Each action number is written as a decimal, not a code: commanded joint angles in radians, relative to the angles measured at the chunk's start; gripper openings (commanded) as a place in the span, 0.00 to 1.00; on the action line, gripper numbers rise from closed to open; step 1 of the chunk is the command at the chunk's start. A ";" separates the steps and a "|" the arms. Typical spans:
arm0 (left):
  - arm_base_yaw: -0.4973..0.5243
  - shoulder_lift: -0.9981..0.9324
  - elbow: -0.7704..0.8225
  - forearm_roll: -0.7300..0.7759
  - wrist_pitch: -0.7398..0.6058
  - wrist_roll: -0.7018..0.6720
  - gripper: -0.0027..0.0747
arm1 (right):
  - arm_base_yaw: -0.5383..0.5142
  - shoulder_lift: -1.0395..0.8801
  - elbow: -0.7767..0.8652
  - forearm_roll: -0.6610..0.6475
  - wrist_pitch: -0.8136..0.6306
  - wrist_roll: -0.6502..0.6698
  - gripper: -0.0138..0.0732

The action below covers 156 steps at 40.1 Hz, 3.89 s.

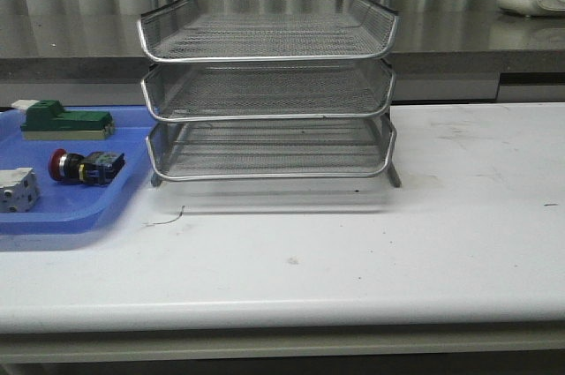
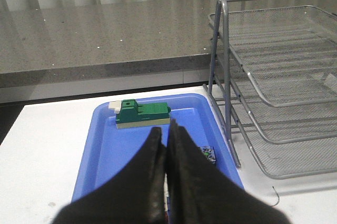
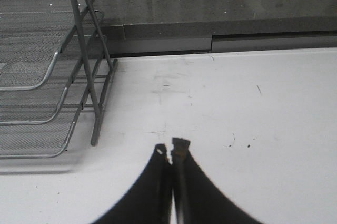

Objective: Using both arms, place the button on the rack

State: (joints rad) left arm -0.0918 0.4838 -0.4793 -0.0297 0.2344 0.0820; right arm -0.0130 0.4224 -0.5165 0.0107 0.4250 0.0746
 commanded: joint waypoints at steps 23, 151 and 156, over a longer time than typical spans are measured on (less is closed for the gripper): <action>0.001 0.010 -0.039 -0.001 -0.070 0.001 0.84 | -0.004 0.020 -0.033 0.012 -0.071 -0.003 0.84; 0.001 0.010 -0.039 -0.001 -0.071 0.001 0.68 | 0.069 1.415 -0.571 1.850 0.297 -1.199 0.20; 0.001 0.010 -0.039 -0.001 -0.071 0.001 0.68 | 0.069 1.414 -0.564 1.836 0.329 -1.199 0.20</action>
State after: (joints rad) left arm -0.0918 0.4838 -0.4793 -0.0297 0.2410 0.0820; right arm 0.0545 1.8862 -1.0581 1.7928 0.6631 -1.1236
